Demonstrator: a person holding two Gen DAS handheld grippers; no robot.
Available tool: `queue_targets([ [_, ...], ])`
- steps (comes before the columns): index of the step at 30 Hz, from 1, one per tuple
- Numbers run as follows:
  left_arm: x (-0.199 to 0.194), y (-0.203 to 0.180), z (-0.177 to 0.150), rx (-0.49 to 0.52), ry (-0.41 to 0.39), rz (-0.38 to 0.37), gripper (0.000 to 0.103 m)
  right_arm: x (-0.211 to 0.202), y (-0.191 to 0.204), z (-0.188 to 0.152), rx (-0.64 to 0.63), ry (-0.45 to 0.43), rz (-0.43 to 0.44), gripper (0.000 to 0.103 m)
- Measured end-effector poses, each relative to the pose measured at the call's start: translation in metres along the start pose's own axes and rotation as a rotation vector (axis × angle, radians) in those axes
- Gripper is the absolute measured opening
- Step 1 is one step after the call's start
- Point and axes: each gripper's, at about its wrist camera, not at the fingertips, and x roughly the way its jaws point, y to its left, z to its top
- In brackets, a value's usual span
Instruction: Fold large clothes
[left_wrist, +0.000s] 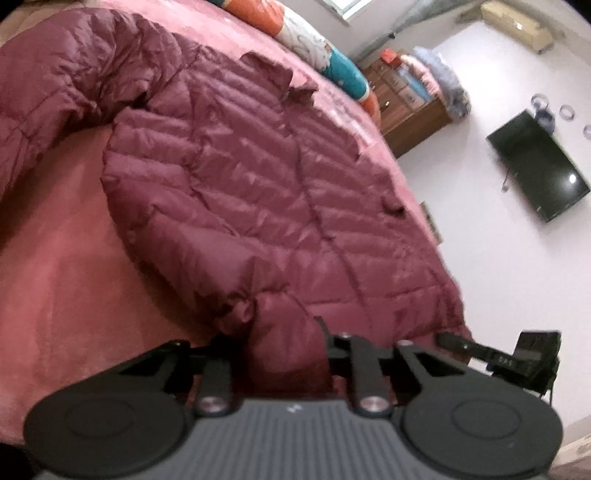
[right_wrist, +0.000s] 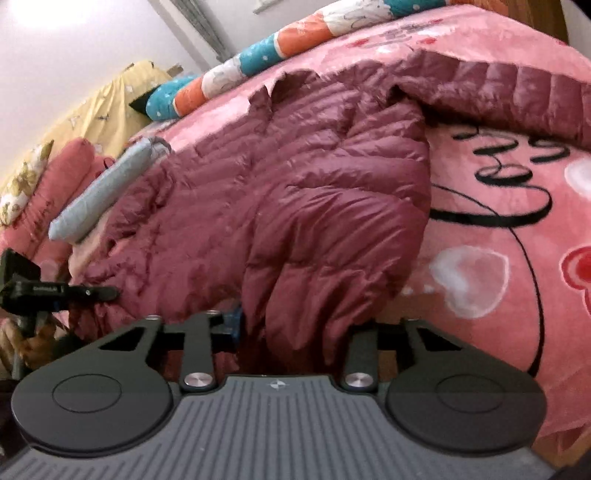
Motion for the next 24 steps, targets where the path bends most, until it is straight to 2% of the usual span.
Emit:
queue_targets([
  [4, -0.027, -0.007, 0.016, -0.058, -0.075, -0.072, 0.015, -0.032, 0.019, 0.013, 0.060, -0.097, 0.052, 0.032],
  [6, -0.046, -0.013, 0.026, -0.068, -0.127, -0.108, 0.015, -0.048, 0.029, 0.024, 0.099, -0.149, 0.101, 0.031],
  [8, -0.065, -0.017, 0.037, -0.080, -0.180, -0.134, 0.015, -0.064, 0.037, 0.034, 0.151, -0.188, 0.112, 0.031],
  [10, -0.078, -0.019, 0.044, -0.066, -0.196, -0.101, 0.016, -0.076, 0.042, 0.041, 0.174, -0.199, 0.126, 0.032],
  [11, -0.080, -0.018, 0.044, -0.053, -0.189, -0.068, 0.017, -0.079, 0.044, 0.041, 0.170, -0.190, 0.125, 0.037],
  [13, -0.076, -0.009, 0.037, -0.057, -0.137, 0.011, 0.019, -0.079, 0.041, 0.037, 0.190, -0.177, 0.068, 0.052],
  [15, -0.068, 0.003, 0.026, -0.080, -0.068, 0.095, 0.020, -0.072, 0.033, 0.028, 0.213, -0.140, 0.007, 0.056],
  [18, -0.061, 0.016, 0.005, -0.079, 0.015, 0.222, 0.023, -0.068, 0.025, 0.013, 0.203, -0.089, -0.168, 0.064],
  [20, -0.065, 0.022, -0.001, -0.082, 0.024, 0.248, 0.030, -0.071, 0.019, 0.000, 0.199, -0.066, -0.274, 0.072],
  [22, -0.077, 0.024, 0.000, -0.080, 0.010, 0.281, 0.041, -0.077, 0.019, -0.010, 0.182, -0.071, -0.380, 0.089],
  [24, -0.092, 0.020, 0.003, -0.056, -0.013, 0.307, 0.049, -0.088, 0.026, -0.009, 0.177, -0.102, -0.442, 0.102],
])
